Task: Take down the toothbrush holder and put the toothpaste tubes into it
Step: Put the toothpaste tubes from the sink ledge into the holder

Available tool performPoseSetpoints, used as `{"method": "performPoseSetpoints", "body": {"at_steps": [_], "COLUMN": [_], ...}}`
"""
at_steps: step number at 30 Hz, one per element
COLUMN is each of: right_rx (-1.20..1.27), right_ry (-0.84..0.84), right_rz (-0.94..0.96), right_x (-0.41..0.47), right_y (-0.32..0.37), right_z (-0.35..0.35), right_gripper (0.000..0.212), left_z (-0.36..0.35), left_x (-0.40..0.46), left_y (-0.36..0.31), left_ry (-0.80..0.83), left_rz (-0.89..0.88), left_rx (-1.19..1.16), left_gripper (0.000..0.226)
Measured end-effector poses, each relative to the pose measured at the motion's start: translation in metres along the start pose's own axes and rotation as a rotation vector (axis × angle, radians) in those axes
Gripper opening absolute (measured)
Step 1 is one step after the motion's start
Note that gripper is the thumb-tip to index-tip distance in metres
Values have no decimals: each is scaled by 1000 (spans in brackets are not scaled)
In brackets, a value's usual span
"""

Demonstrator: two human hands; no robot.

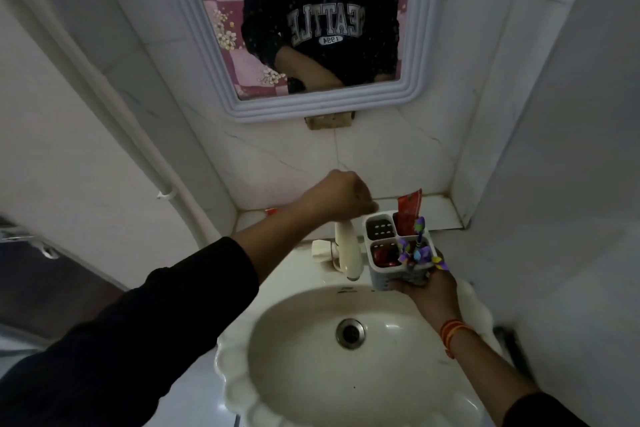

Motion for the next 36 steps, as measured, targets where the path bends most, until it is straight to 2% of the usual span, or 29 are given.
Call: {"method": "performPoseSetpoints", "body": {"at_steps": [2,5,9,11,14,18,26,28,31,34,36], "right_rx": [-14,-39,-76,-86,-97,-88,-63,-54,-34,-29,-32], "right_ry": [-17,-18,-15,-16,-11,-20,-35,-28,-11,0,8], "right_rz": [12,32,26,31,10,-7,-25,-23,-13,-15,-26], "right_x": [0,1,1,3,6,4,3,3,2,3,4], "right_y": [0,1,0,-2,-9,-10,-12,-10,-6,-4,-6], "right_z": [1,2,3,2,2,1,0,-1,-1,0,-1], "right_gripper": [85,86,84,84,83,84,84,84,84,85,86], "left_z": [-1,-24,-64,-78,-83,-81,-89,-83,-63,-26,2], "left_x": [8,13,7,10,10,9,14,8,9,17,21], "left_y": [37,99,152,165,168,172,191,186,166,124,88], "left_ry": [-61,-3,118,87,-38,-177,-134,-157,-160,-6,72], "left_rz": [68,180,210,231,287,235,185,187,192,168,49], "left_rx": [39,192,322,326,296,468,526,462,245,18,40], "left_gripper": [28,32,64,75,66,47,51,59,47,47,55]}}
Point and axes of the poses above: each hand's wrist, its own x-axis towards the middle knuckle, its own z-axis out of the back of the hand, y = z × x, the point moved 4 cm from there along x, towards the middle knuckle, and after that the axes turned 15 degrees about -y, right-handed, at the moved point
